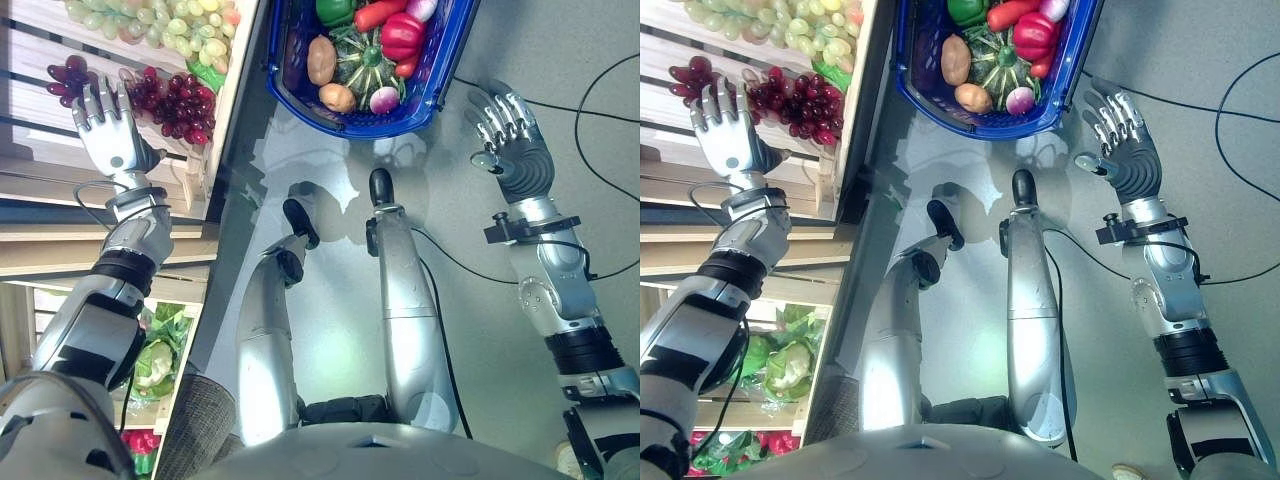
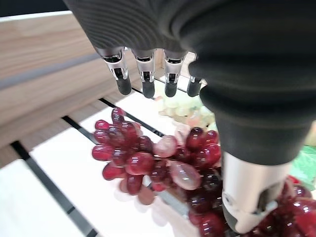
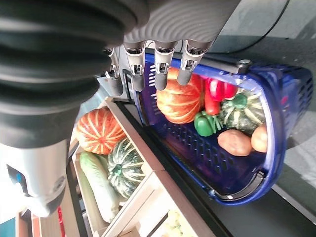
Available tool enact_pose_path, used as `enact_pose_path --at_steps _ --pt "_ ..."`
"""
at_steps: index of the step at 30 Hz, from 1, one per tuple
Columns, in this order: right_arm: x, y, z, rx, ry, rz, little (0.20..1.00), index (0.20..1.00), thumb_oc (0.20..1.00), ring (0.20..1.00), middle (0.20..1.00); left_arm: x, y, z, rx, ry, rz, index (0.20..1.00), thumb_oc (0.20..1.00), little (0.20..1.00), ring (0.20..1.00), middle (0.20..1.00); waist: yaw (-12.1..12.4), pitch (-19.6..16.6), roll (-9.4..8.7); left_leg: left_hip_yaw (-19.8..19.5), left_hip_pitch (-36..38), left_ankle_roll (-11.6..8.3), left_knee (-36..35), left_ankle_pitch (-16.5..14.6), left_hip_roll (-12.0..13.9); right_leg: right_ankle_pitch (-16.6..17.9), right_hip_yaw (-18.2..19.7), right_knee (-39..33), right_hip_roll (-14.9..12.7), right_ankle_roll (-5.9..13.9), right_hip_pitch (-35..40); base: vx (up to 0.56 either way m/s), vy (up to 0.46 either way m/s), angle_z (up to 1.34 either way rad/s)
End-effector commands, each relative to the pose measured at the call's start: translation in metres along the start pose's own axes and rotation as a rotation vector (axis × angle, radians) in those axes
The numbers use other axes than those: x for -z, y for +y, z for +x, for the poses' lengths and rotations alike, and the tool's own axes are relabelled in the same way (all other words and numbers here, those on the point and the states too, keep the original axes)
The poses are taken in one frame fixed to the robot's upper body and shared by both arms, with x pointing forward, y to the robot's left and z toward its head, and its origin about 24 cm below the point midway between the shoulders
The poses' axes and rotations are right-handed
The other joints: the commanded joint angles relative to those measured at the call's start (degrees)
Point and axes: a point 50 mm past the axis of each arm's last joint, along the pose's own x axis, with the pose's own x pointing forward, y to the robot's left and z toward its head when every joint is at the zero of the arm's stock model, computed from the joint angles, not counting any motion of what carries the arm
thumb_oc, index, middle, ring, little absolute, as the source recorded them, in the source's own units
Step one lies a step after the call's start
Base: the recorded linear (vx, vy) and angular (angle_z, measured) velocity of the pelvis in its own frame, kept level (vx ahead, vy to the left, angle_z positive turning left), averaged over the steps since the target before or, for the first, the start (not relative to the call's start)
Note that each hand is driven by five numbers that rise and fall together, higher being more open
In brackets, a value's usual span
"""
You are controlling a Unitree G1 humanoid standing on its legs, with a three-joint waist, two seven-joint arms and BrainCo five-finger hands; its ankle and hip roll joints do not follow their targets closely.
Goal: Pick up fruits and vegetables into the basket
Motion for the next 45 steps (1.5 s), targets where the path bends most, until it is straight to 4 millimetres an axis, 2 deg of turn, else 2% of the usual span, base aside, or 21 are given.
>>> enact_pose_path --at_steps 1,12,22,30,38,45 --pt "-0.022 0.01 0.002 -0.055 -0.136 0.001 1.0 1.0 1.0 1.0 1.0 0.048 0.009 0.008 -0.034 0.125 0.134 1.0 1.0 1.0 1.0 1.0 -2.6 -1.6 0.06 0.9 -2.9 -0.2 4.3 -4.6 -1.8 -1.3 -1.7 0.2 0.7 4.02 0.0 0.02 0.047 -0.06" --pt "-0.028 0.007 0.007 -0.062 -0.14 -0.003 1.0 1.0 1.0 1.0 1.0 0.057 0.014 0.016 0.011 0.168 0.267 1.0 1.0 1.0 1.0 1.0 -3.3 -1.6 0.53 1.7 -4.7 -0.29 5.1 -4.7 -1.7 -1.0 -0.7 1.1 0.9 4.25 -2.5 0.02 0.05 -0.03" --pt "-0.037 0.005 0.016 -0.083 -0.15 -0.012 1.0 1.0 1.0 1.0 1.0 0.085 0.017 0.019 0.128 0.322 0.417 1.0 1.0 1.0 1.0 1.0 -4.0 -1.6 0.59 2.6 -8.2 -0.34 8.7 -5.6 -1.0 -1.2 0.4 4.1 1.1 4.27 -6.3 0.03 0.059 -0.04" --pt "-0.049 -0.001 0.02 -0.117 -0.168 -0.037 1.0 1.0 1.0 1.0 1.0 0.096 0.029 0.028 0.087 0.347 0.481 1.0 1.0 1.0 1.0 1.0 -4.9 -1.6 1.21 3.5 -11.3 -0.69 11.8 -6.2 -0.5 -1.8 1.8 7.5 1.3 4.15 -10.1 0.05 0.074 -0.03" --pt "-0.056 0.0 0.026 -0.153 -0.171 -0.069 1.0 1.0 1.0 1.0 1.0 0.094 0.038 0.035 0.039 0.375 0.473 1.0 1.0 1.0 1.0 1.0 -5.6 -1.6 1.75 4.1 -13.8 -1.14 14.5 -6.8 -0.2 -2.3 3.0 9.8 1.8 4.0 -12.8 0.04 0.064 -0.04" --pt "-0.062 0.003 0.034 -0.189 -0.167 -0.044 1.0 1.0 1.0 1.0 1.0 0.092 0.044 0.042 0.062 0.421 0.511 1.0 1.0 1.0 1.0 1.0 -6.3 -1.6 1.87 4.4 -16.7 -1.78 17.3 -7.3 0.2 -2.7 4.1 12.5 2.4 4.02 -15.9 0.03 0.043 -0.02"
